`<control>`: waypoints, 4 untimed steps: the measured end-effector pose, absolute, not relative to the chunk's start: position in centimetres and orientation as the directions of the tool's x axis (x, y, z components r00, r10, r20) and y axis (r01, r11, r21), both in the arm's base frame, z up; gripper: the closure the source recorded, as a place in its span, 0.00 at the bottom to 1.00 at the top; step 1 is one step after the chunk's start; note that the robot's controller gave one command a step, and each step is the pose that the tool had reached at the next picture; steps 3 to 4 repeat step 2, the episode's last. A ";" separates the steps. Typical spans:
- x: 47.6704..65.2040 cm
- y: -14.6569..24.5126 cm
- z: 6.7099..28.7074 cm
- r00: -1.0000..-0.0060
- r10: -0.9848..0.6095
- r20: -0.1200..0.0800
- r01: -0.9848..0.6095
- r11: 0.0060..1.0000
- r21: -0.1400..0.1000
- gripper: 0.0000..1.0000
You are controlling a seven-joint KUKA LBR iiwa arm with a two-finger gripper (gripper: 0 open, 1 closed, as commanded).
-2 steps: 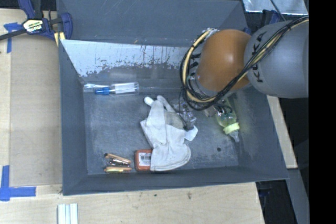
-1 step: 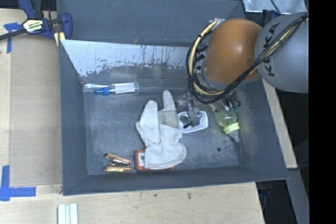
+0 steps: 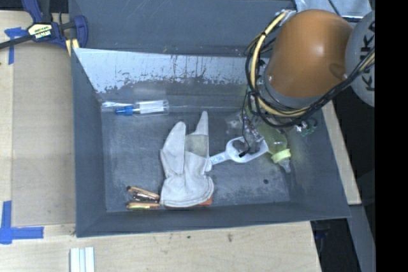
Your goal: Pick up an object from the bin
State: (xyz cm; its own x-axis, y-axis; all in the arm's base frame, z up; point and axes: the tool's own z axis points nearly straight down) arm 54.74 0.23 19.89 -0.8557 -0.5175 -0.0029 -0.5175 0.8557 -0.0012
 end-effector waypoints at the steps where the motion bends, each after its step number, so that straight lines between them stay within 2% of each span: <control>1: 54.7 0.2 19.9 -0.856 -0.517 -0.003 -0.517 0.856 -0.001 1.00; 2: 55.7 -0.4 25.4 -0.855 -0.519 0.001 -0.519 0.855 0.001 1.00; 4: 55.7 -0.4 25.4 -0.855 -0.519 0.001 -0.519 0.855 0.001 1.00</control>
Offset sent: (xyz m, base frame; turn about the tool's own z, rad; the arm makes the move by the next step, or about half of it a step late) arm 0.0177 -0.0123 0.1021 -0.0039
